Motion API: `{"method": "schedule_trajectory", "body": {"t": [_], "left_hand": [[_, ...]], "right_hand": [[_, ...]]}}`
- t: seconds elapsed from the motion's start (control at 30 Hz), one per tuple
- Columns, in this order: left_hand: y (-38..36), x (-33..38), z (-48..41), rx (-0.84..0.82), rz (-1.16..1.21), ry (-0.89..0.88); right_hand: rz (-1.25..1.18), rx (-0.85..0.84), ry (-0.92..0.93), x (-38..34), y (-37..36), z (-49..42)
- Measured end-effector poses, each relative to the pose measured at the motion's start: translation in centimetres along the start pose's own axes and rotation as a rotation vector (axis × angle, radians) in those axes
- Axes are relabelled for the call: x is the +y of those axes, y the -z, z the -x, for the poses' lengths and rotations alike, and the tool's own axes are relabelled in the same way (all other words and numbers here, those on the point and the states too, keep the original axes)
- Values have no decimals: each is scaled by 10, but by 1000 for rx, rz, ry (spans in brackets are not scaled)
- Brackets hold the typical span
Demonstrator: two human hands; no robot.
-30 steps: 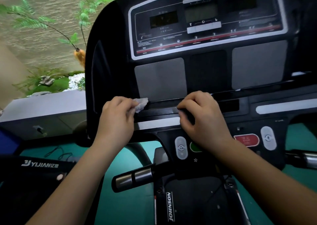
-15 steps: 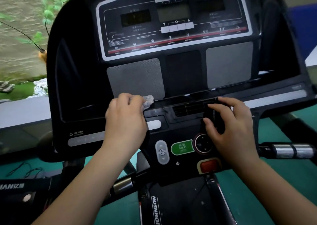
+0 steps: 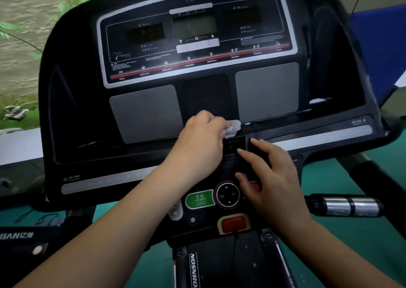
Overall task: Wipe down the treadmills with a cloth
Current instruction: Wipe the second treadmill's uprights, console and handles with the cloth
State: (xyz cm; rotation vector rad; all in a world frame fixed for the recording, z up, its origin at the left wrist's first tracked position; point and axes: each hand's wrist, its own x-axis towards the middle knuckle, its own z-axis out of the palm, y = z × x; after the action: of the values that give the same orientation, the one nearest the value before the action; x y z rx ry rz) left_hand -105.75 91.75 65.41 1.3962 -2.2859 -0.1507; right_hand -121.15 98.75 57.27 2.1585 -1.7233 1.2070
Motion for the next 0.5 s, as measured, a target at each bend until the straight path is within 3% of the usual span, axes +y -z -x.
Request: {"method": "schedule_trajectory", "body": {"t": [0.33,0.5], "left_hand": [[-31,65,-70,-323,60,-146],[-10,37,-52,-363,61,-171]], "right_hand": [[-44,-26,3,6,4,12],[-42,3,18,8,3,11]]}}
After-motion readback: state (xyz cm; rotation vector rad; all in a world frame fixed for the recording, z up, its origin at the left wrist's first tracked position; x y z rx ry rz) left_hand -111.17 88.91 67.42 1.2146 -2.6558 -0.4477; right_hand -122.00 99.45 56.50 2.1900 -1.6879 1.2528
